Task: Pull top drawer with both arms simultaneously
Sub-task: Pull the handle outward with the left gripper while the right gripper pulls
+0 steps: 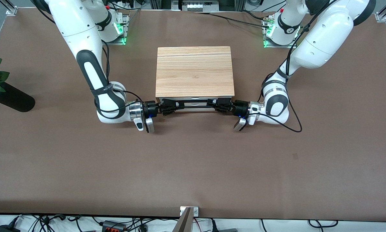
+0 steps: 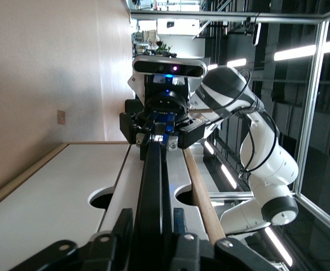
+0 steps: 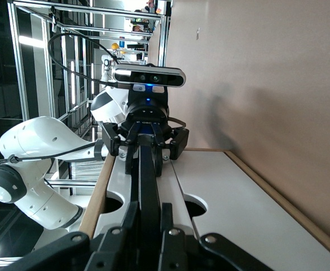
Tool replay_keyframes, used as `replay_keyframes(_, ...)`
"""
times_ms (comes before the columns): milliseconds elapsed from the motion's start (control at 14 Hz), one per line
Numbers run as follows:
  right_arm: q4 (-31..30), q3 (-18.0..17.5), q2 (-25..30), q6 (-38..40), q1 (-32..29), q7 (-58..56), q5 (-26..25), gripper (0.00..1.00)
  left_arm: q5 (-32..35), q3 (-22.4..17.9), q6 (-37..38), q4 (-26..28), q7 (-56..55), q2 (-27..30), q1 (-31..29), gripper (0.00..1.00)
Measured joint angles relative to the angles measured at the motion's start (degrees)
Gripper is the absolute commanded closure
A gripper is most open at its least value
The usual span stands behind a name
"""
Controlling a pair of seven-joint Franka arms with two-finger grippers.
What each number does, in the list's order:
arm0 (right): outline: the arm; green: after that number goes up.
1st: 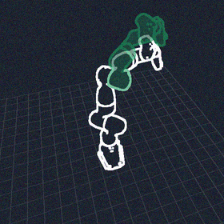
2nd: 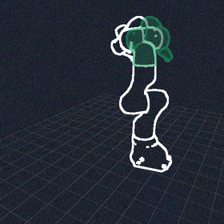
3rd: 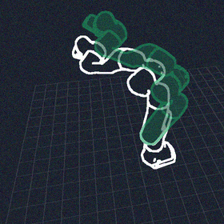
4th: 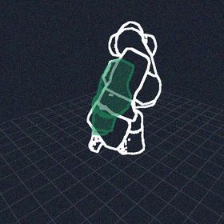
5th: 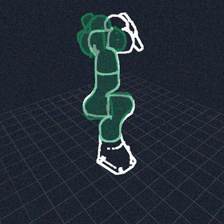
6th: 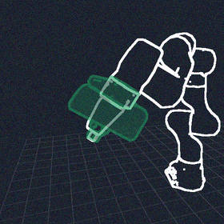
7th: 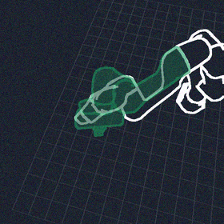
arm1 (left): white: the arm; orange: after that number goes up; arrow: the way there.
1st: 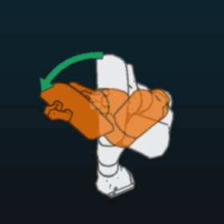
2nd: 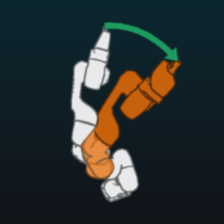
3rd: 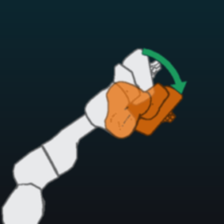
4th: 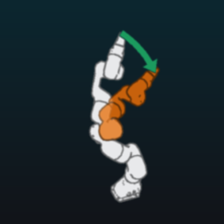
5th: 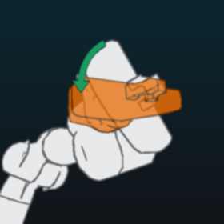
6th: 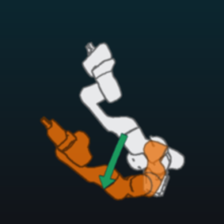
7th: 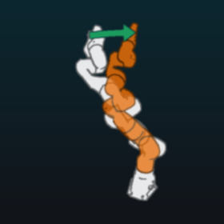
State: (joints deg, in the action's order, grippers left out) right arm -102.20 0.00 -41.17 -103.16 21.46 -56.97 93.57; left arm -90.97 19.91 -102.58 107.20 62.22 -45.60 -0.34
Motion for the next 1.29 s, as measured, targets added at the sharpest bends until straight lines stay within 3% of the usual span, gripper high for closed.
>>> replay_keyframes(786,0.41,0.16,-0.09,-0.67,-0.11,-0.16,0.47,0.92,-3.82,1.02,-2.12,0.55,0.05,0.00,-0.07,0.89)
replay_keyframes(1286,6.29,0.42,-3.20,-1.73,-0.64,0.03,1.00,0.90,-3.94,0.95,-4.52,-4.62,-0.18,-2.16,0.06,0.89)
